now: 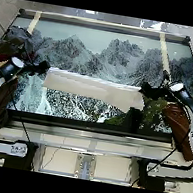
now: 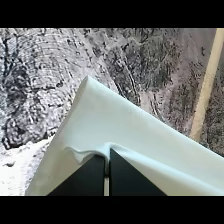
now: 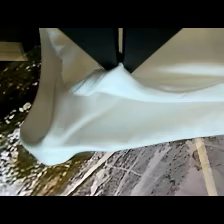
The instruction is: Fold the shirts.
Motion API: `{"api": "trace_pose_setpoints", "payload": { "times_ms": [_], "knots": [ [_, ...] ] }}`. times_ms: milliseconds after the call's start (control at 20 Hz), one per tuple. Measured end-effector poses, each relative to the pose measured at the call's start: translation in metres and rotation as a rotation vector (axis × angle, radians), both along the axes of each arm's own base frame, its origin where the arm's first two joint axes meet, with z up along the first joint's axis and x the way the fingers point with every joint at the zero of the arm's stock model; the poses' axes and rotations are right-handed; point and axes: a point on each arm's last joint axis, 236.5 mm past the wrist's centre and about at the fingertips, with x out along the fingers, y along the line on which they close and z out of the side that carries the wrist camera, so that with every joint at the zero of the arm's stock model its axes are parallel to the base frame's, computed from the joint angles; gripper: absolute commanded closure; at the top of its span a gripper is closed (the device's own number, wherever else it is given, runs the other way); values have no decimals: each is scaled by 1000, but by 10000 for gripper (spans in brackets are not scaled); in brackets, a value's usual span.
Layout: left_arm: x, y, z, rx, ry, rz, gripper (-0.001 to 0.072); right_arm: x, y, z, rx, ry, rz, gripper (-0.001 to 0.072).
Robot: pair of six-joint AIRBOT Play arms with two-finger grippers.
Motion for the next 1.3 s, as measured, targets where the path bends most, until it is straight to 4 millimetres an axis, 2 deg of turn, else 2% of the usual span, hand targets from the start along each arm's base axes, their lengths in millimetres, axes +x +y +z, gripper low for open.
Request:
{"api": "trace_pose_setpoints", "payload": {
  "times_ms": [100,150,200,250,300,350,450,550,700,800,900,950,1000,1050,1100,1300],
  "knots": [
    [5,-1,-11,12,6,0,698,4,-4,-8,-10,1,-16,693],
    [6,-1,-16,14,10,2,695,6,-6,-11,-14,-2,-25,644],
    [7,-1,-19,19,12,1,640,9,-7,-11,-17,-7,-31,494],
    [8,0,-21,23,12,2,472,12,-8,-10,-20,-16,-36,327],
    [10,0,-20,27,6,4,223,15,-8,-6,-17,-23,-34,276],
    [12,0,-18,28,-1,4,160,19,-7,0,-10,-32,-29,276],
    [18,1,-1,32,-39,5,160,26,-4,20,-3,-50,6,277],
    [26,2,31,41,-105,8,160,28,-7,47,-22,-70,59,277],
    [31,-5,88,55,-220,-5,159,16,-30,79,-112,-71,119,256],
    [28,-17,124,85,-292,-53,160,5,-54,87,-151,-42,104,221],
    [22,-38,148,117,-344,-124,160,-6,-76,84,-142,8,70,157],
    [20,-50,156,128,-362,-159,161,-10,-84,79,-120,35,53,154],
    [18,-63,160,133,-372,-192,165,-15,-90,71,-79,73,38,93],
    [17,-78,162,137,-379,-229,183,-19,-93,63,-36,100,30,84],
    [16,-93,164,145,-387,-266,224,-22,-93,54,13,130,32,84],
    [21,-152,158,181,-353,-438,224,-26,-80,16,185,213,67,84]
  ]
}}
